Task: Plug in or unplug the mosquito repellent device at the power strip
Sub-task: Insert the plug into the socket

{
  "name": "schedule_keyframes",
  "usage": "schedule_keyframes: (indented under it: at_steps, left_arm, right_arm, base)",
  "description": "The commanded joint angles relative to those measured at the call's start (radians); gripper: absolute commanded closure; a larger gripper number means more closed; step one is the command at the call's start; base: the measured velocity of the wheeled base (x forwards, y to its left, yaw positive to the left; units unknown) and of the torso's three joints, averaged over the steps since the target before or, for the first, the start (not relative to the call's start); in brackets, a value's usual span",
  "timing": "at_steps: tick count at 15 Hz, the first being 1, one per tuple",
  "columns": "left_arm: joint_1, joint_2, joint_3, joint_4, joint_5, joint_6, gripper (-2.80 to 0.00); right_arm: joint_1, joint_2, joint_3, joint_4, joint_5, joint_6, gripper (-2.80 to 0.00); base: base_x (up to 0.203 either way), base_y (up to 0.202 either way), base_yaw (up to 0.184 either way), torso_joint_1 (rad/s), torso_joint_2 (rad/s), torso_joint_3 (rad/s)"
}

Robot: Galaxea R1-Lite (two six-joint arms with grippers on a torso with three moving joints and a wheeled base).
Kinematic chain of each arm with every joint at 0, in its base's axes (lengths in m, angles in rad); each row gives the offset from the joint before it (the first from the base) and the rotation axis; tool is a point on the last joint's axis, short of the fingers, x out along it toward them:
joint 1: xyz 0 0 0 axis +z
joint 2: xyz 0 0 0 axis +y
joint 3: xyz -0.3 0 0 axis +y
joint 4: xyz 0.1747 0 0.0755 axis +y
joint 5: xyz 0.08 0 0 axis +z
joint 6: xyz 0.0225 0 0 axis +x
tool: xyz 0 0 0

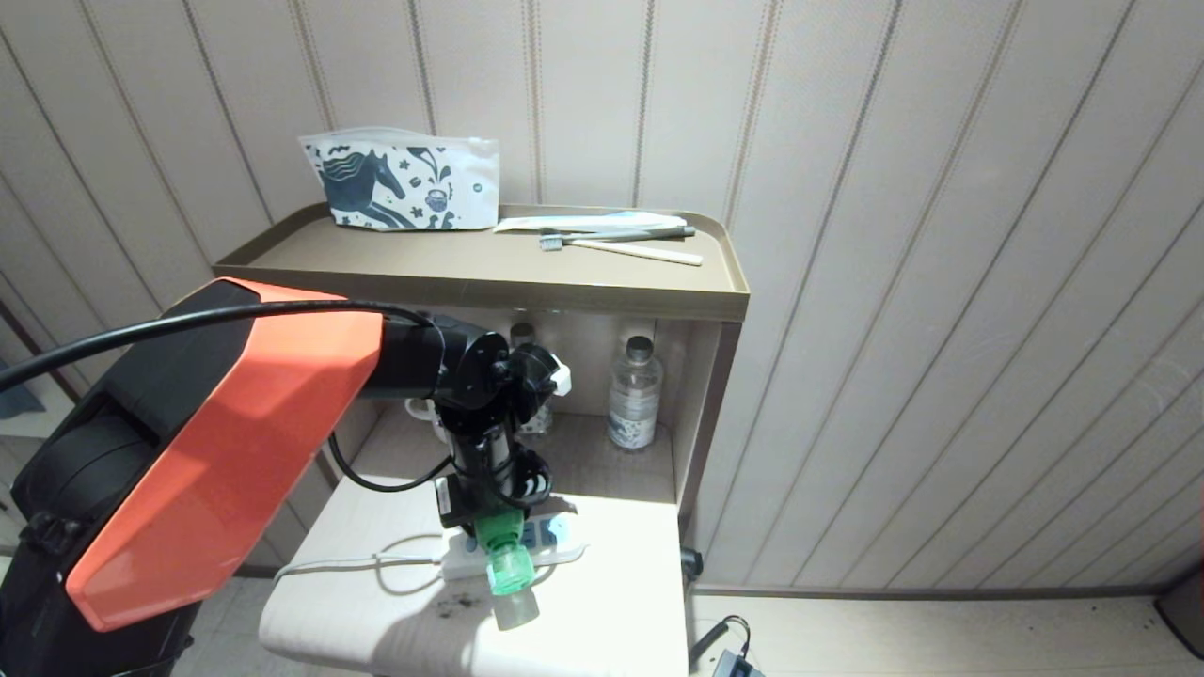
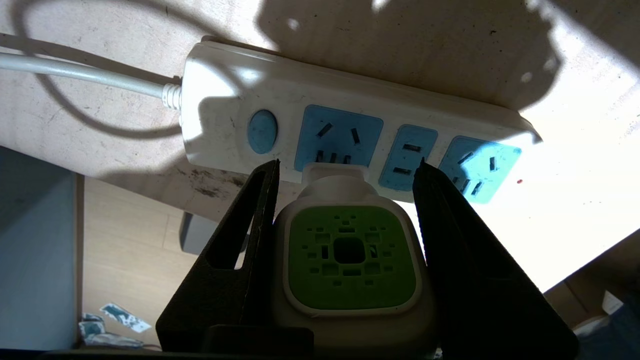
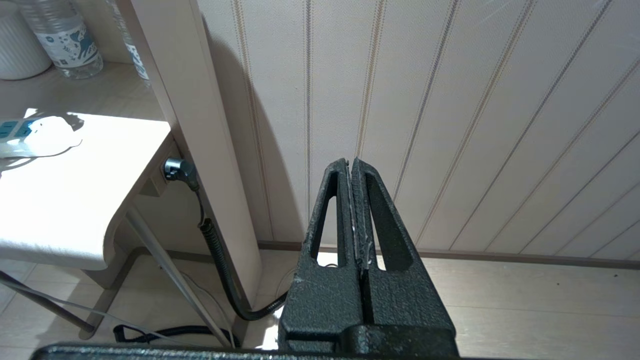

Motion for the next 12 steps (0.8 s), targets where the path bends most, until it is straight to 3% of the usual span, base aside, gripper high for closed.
schedule_keyframes:
  at_steps: [1, 12]
  left_arm:
    - [0.007, 0.02, -0.001, 0.004, 0.002, -0.005, 0.0]
    - [0.011, 0.032, 0.019, -0.013, 0.001, -0.004, 0.0]
  right_arm:
    - [0.0, 0.0, 0.0, 0.001, 0.001, 0.0, 0.0]
    - [0.0, 0.0, 0.0, 0.001, 0.0, 0.0, 0.0]
  base:
    - [0.0, 0.0, 0.0, 0.0, 0.0, 0.0]
    - [0.0, 0.0, 0.0, 0.0, 0.0, 0.0]
